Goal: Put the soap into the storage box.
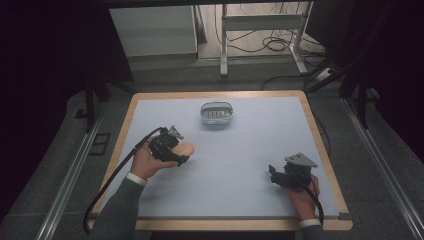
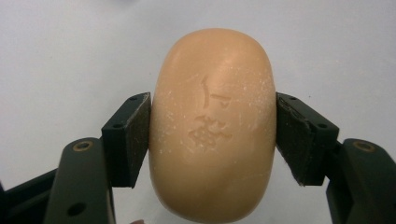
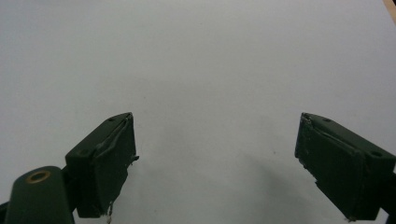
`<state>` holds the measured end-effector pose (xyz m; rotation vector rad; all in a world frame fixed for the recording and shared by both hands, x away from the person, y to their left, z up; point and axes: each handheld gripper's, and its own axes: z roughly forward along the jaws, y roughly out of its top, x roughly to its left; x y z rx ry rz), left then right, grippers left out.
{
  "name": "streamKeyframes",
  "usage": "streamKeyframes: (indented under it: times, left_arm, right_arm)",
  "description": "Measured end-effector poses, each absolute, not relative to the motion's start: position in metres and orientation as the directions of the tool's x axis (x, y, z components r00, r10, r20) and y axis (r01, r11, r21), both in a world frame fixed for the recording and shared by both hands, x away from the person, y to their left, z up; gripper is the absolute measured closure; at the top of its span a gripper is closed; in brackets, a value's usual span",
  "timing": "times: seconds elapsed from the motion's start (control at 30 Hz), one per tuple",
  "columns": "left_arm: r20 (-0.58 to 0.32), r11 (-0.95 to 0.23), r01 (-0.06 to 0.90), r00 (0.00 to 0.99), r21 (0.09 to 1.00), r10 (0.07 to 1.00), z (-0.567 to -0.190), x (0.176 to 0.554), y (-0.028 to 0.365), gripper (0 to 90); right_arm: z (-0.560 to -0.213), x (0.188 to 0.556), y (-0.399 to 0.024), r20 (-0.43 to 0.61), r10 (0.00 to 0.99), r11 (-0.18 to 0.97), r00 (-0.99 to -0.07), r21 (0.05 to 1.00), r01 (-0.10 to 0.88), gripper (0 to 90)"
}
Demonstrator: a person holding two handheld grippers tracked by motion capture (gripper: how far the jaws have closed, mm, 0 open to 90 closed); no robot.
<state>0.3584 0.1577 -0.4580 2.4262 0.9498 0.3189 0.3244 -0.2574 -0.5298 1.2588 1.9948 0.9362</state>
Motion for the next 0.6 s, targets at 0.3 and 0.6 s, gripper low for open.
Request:
streamKeyframes:
  times: [0.3,0.6]
  left_arm:
    - [0.039,-0.627,0.558,0.729,0.544,0.683,-0.4547,0.3614,0.1543,32.5]
    - [0.033,-0.621,0.553,0.732,0.555,0.681,-0.45,0.3683,0.1486,32.5]
  right_arm:
    - [-0.5298,0.3243,-0.2573,-0.112,0.92,0.303,-0.375,0.811,0.501,12.6]
    - [-0.5299,0.3242,-0.2569,-0.118,0.92,0.307,-0.375,0.81,0.499,12.6]
